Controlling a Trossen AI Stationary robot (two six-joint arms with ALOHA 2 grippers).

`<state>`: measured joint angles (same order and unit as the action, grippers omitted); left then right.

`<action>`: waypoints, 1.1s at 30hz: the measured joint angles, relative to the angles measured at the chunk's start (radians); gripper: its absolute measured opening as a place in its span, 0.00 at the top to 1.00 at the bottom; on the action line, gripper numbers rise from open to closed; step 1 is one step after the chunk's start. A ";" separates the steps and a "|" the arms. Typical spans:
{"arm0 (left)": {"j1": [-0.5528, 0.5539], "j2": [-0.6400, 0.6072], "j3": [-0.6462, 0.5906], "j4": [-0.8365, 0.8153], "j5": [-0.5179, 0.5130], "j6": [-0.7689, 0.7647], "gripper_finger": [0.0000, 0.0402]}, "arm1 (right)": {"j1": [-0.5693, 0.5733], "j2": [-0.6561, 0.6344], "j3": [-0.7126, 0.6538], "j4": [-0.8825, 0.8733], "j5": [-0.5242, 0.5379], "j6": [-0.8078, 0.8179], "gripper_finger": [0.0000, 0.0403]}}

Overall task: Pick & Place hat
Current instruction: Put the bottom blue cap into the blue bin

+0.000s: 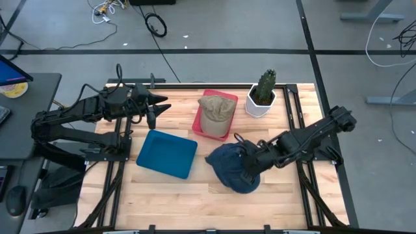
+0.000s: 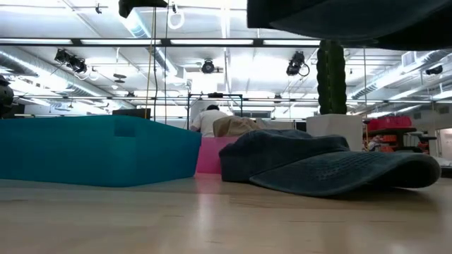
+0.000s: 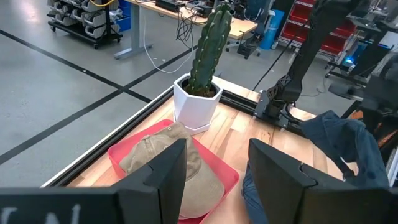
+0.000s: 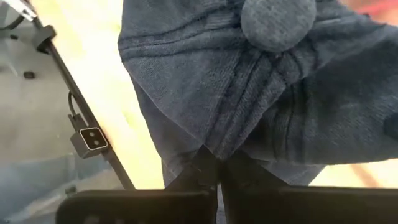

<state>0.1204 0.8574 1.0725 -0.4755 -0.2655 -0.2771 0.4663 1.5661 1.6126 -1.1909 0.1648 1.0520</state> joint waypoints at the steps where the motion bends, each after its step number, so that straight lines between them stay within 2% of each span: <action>1: 0.000 0.000 0.000 0.000 0.005 0.000 0.56 | -0.009 0.000 0.007 0.000 -0.007 -0.036 1.00; 6: 0.000 0.000 0.000 0.069 0.161 0.015 0.56 | -0.066 0.000 0.014 0.011 -0.079 -0.182 1.00; 11: -0.024 0.000 0.000 0.219 0.409 0.140 0.56 | -0.117 0.000 0.014 0.018 -0.102 -0.261 1.00; 14: -0.060 0.000 0.000 0.288 0.493 0.209 0.56 | -0.145 0.000 0.014 0.031 -0.115 -0.296 1.00; 21: -0.124 0.024 0.000 0.308 0.498 0.232 0.56 | -0.185 0.000 0.014 0.130 -0.217 -0.383 1.00; 26: -0.132 0.090 0.000 0.317 0.496 0.231 0.56 | -0.209 0.000 0.014 0.165 -0.248 -0.414 1.00; 33: -0.132 0.194 0.000 0.431 0.496 0.257 0.56 | -0.237 0.000 0.014 0.178 -0.290 -0.441 1.00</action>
<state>-0.0113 1.0513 1.0727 -0.0441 0.2304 -0.0200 0.2294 1.5661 1.6268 -1.0132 -0.1253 0.6115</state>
